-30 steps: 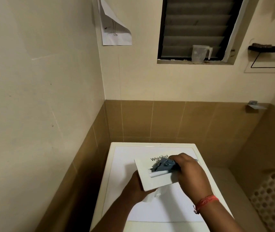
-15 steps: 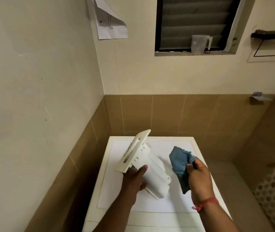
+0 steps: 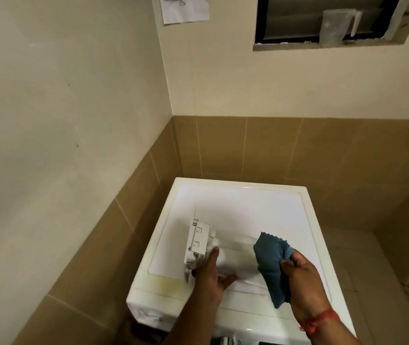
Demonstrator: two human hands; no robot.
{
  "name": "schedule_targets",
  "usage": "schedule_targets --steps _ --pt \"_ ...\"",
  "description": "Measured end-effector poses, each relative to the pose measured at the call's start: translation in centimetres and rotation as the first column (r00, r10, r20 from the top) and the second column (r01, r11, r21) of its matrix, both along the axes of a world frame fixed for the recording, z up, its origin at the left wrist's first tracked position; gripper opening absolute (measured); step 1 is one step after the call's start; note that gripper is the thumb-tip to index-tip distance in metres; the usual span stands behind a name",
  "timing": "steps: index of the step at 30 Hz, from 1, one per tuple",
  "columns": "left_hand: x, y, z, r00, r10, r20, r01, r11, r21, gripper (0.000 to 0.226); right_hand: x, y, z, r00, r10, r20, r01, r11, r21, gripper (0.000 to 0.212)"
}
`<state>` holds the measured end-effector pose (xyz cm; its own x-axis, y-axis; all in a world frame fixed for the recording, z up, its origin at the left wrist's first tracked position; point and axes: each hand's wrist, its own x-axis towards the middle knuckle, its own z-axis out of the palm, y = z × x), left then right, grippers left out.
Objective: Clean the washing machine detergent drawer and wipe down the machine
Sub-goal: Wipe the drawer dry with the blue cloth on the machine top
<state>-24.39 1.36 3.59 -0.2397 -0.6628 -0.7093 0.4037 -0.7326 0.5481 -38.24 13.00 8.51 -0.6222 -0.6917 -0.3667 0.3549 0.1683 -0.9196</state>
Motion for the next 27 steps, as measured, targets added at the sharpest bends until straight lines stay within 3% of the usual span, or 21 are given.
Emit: schedule_targets --steps 6,9,12,15,18,24,26,27 --pt "1.2 0.1 -1.8 0.999 0.038 0.016 -0.038 0.998 0.043 0.066 -0.1 0.0 -1.9 1.000 0.013 -0.020 -0.012 0.999 0.038 0.029" --pt "2.3 0.0 -2.7 0.987 -0.118 0.114 0.111 0.992 0.065 0.058 0.7 -0.7 -2.2 0.999 -0.023 0.049 0.022 1.000 0.008 0.030" --pt "4.0 -0.3 -2.5 0.895 -0.344 0.283 0.321 0.939 0.128 0.062 1.5 -2.1 -2.0 0.996 -0.045 0.074 0.046 0.999 -0.007 0.029" --pt "6.3 -0.7 -0.1 0.639 -0.637 0.431 0.648 0.748 0.145 0.060 2.5 -4.6 -1.2 0.996 -0.083 0.033 0.084 0.996 -0.019 0.018" --pt "8.6 -2.5 2.9 0.369 -0.783 0.500 0.873 0.477 0.102 0.048 4.0 -7.0 -1.0 0.991 -0.129 0.044 0.130 0.991 -0.023 0.036" --pt "11.6 -8.5 8.3 0.154 -0.883 0.443 0.988 0.151 -0.042 0.042 8.5 -11.4 0.2 0.981 -0.183 -0.067 0.184 0.983 0.014 0.038" --pt "12.1 -10.7 9.4 0.139 -0.882 0.450 0.990 0.112 -0.085 0.040 9.7 -13.0 0.4 0.978 -0.185 -0.092 0.189 0.982 0.028 0.039" --pt "12.1 -11.7 9.7 0.179 -0.873 0.453 0.983 0.143 -0.113 0.039 10.2 -13.7 0.6 0.978 -0.182 -0.101 0.186 0.982 0.039 0.040"
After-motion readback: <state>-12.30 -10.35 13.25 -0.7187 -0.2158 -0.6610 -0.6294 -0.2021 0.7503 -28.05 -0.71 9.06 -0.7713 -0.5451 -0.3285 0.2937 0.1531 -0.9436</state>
